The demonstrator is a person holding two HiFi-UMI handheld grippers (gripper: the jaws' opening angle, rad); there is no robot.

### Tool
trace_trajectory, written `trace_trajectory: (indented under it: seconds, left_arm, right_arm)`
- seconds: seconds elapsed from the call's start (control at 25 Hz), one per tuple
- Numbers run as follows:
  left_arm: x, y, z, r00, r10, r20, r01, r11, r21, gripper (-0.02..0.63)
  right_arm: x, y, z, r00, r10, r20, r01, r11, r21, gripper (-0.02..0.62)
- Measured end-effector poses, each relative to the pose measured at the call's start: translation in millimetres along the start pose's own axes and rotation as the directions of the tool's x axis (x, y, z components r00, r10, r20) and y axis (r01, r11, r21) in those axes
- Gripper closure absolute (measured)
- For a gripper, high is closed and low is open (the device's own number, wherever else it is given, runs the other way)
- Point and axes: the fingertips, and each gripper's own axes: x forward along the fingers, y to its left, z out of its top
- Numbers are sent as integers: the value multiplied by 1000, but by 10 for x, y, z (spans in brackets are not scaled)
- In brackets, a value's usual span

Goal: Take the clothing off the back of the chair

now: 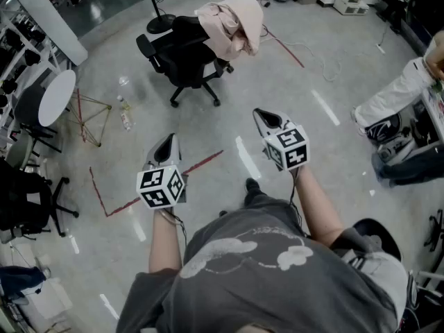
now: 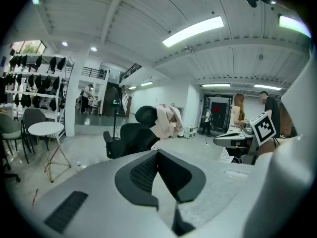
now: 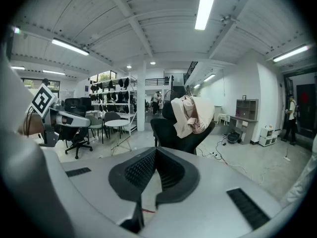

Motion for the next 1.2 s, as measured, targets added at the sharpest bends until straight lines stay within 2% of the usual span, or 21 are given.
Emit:
trace_trajectory:
  seconds: [0.28, 0.44, 0.64, 0.92, 1.2]
  left_arm:
    - [-99, -15, -63, 1000, 1, 0, -1, 1000, -12, 605]
    - [-186, 26, -147, 1000, -1, -6, 1, 1000, -24, 606]
    - [-253, 50, -295, 999, -25, -32, 23, 999, -48, 606]
    - [-144, 24, -310, 998, -53, -40, 52, 998, -43, 605]
    - [289, 136, -125, 997, -36, -62, 35, 999, -18, 606]
  right_arm:
    - [-66, 81, 81, 1000, 5, 21, -4, 1000, -2, 604]
    - [-83, 183, -56, 1000, 12, -4, -12, 1000, 4, 604]
    - [-200, 227, -153, 999, -34, -7, 35, 999, 28, 604]
    - [-240, -36, -180, 995, -95, 8, 94, 992, 89, 604]
    - [230, -392, 22, 996, -83, 36, 78, 989, 130, 603]
